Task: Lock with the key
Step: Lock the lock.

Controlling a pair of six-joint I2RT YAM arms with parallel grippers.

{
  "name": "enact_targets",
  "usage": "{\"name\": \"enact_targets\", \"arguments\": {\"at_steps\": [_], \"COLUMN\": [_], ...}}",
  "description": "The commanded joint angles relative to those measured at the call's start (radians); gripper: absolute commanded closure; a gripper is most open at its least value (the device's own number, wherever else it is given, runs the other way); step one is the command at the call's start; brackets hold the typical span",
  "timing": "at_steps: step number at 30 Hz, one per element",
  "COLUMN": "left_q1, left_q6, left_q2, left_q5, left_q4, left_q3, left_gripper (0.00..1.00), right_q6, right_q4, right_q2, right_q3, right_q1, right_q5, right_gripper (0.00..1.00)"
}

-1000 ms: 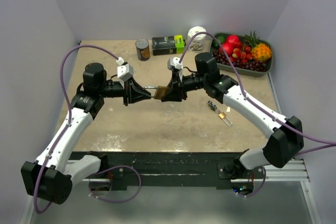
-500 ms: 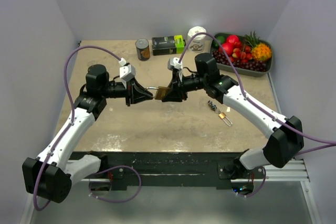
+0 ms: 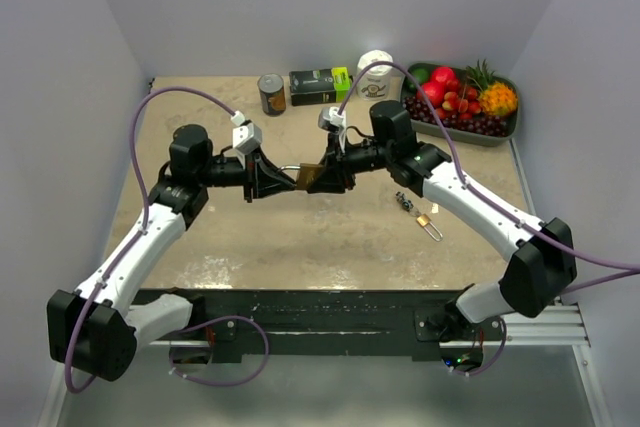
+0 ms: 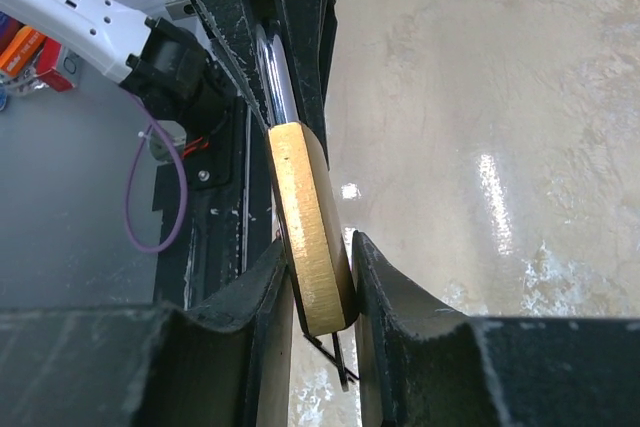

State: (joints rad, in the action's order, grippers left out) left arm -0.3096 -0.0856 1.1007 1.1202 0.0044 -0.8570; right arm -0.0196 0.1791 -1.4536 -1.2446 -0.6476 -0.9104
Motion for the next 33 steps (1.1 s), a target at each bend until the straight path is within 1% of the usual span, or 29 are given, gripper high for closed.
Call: {"name": "enact_targets", "arguments": {"at_steps": [1,5,6,7,9,10,11,12,13,14,16,17,18,20,21,22,24,27,29,32,33], "left_q1": [-0.177,-0.180,-0.180,-0.178,-0.169,-0.149,-0.134,-0.119,-0.082,-0.062,-0.007,0.009,0.023,0.044,0.049,0.055,0.059,0.064,0.066,0.066,0.066], "left_q6": [-0.025,-0.037,-0.022,-0.007,0.026,0.029,0.030,0.032,0.030,0.030,0.033,0.037,0.056,0.081,0.139,0.155,0.179,0.188,0.188,0.190,0.193], "left_q2": [0.045,0.036,0.031,0.016,0.005,-0.005,-0.010,-0.015,-0.024,-0.030,-0.044,-0.050,-0.055,-0.062,-0.061,-0.061,-0.061,-0.061,-0.059,-0.048,-0.047], "left_q5": [0.047,0.043,0.038,0.032,0.020,0.020,0.021,0.026,0.029,0.032,0.044,0.047,0.053,0.059,0.061,0.064,0.072,0.073,0.075,0.084,0.087], "left_q4": [0.192,0.203,0.181,0.161,0.108,0.095,0.085,0.066,0.059,0.052,0.036,0.026,-0.003,-0.061,-0.114,-0.136,-0.165,-0.173,-0.172,-0.172,-0.173], "left_q3": [0.019,0.027,0.026,0.024,0.021,0.021,0.024,0.027,0.030,0.038,0.041,0.041,0.036,0.018,0.012,0.006,0.003,0.004,0.000,-0.014,-0.017], "left_gripper": [1.00,1.00,1.00,1.00,1.00,1.00,1.00,1.00,1.00,1.00,1.00,1.00,1.00,1.00,1.00,1.00,1.00,1.00,1.00,1.00,1.00], "right_q6": [0.128,0.121,0.103,0.078,0.030,0.024,-0.043,-0.063,-0.078,-0.086,-0.088,-0.094,-0.103,-0.121,-0.121,-0.121,-0.155,-0.207,-0.264,-0.315,-0.319], "right_q4": [-0.521,-0.504,-0.482,-0.411,-0.360,-0.299,-0.264,-0.233,-0.183,-0.182,-0.123,-0.106,-0.083,-0.021,-0.010,0.012,0.040,0.106,0.173,0.236,0.243], "right_q2": [-0.033,-0.039,-0.037,-0.034,-0.028,-0.019,-0.011,-0.005,0.002,0.022,0.036,0.047,0.052,0.058,0.064,0.070,0.082,0.088,0.093,0.098,0.098], "right_q3": [-0.079,-0.084,-0.090,-0.098,-0.110,-0.111,-0.111,-0.110,-0.107,-0.096,-0.084,-0.079,-0.079,-0.079,-0.076,-0.073,-0.067,-0.064,-0.065,-0.053,-0.049], "right_q1": [-0.193,-0.198,-0.196,-0.196,-0.195,-0.193,-0.184,-0.181,-0.173,-0.158,-0.136,-0.115,-0.104,-0.071,-0.055,-0.043,0.000,0.051,0.068,0.068,0.069], "right_q5": [-0.105,-0.119,-0.122,-0.128,-0.131,-0.124,-0.113,-0.101,-0.090,-0.067,-0.061,-0.053,-0.054,-0.053,-0.051,-0.050,-0.039,-0.039,-0.044,-0.051,-0.054], "right_gripper": [1.00,1.00,1.00,1.00,1.00,1.00,1.00,1.00,1.00,1.00,1.00,0.96,0.80,0.62,0.45,0.38,0.28,0.25,0.25,0.28,0.32]}}
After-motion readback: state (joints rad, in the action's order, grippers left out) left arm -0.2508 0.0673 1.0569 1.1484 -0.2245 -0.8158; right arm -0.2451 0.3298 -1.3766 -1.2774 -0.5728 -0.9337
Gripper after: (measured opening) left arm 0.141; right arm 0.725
